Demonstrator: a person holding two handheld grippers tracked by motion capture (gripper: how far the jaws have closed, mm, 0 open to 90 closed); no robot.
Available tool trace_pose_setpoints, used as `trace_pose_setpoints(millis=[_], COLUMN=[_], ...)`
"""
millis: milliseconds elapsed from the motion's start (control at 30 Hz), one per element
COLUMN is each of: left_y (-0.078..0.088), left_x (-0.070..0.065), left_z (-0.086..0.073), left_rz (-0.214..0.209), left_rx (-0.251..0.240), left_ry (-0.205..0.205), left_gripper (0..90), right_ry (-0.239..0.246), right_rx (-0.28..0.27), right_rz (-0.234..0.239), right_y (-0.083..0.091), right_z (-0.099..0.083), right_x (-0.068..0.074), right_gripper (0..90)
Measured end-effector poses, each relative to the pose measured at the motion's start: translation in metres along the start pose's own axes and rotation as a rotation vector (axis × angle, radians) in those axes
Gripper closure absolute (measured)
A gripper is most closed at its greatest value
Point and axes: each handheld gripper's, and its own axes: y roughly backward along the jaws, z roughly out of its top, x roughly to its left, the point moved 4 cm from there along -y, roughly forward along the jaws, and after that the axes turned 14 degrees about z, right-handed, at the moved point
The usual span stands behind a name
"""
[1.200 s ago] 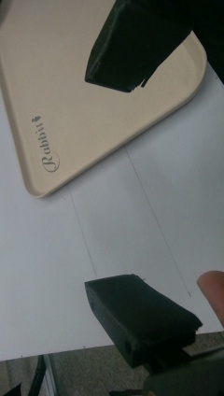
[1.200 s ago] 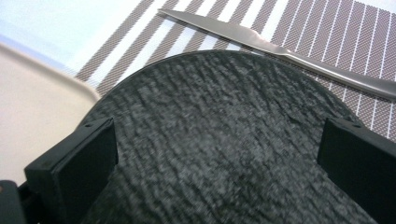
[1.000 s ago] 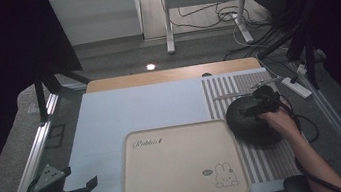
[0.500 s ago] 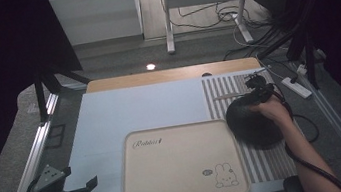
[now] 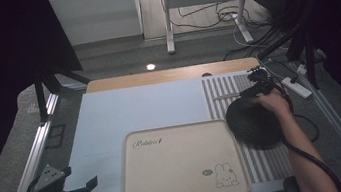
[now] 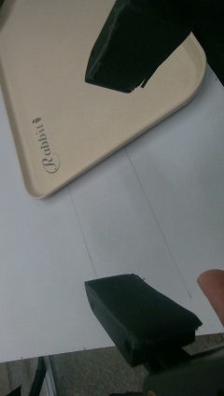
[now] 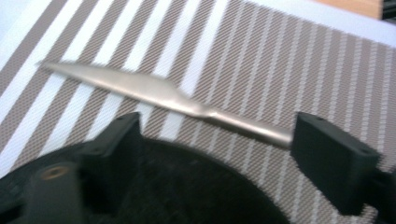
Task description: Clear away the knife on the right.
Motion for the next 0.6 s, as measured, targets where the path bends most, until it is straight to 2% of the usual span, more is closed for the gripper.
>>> trace_pose_setpoints(millis=[133, 233, 300, 333, 467, 600], left_y=[0.000, 0.000, 0.000, 0.000, 0.000, 0.000], left_x=[0.000, 0.000, 0.000, 0.001, 0.001, 0.001], left_z=[0.000, 0.000, 0.000, 0.000, 0.000, 0.000], left_rz=[0.001, -0.001, -0.001, -0.002, -0.003, -0.005], left_rx=[0.002, 0.001, 0.001, 0.001, 0.001, -0.001], left_ry=[-0.002, -0.001, 0.000, 0.001, 0.002, 0.003], left_gripper=[4.7, 4.7, 4.7, 4.7, 4.7, 4.8], right_ry=[-0.034, -0.045, -0.040, -0.040, -0.037, -0.036], right_rx=[-0.004, 0.026, 0.047, 0.054, 0.055, 0.058], right_rz=[0.032, 0.055, 0.058, 0.050, 0.007, 0.000], right_y=[-0.001, -0.004, -0.006, -0.007, -0.010, -0.015], right_z=[0.004, 0.006, 0.007, 0.007, 0.010, 0.011], right_x=[-0.011, -0.020, -0.025, -0.029, -0.040, -0.050], right_gripper=[52.2, 70.8, 85.8, 90.0, 90.0, 90.0])
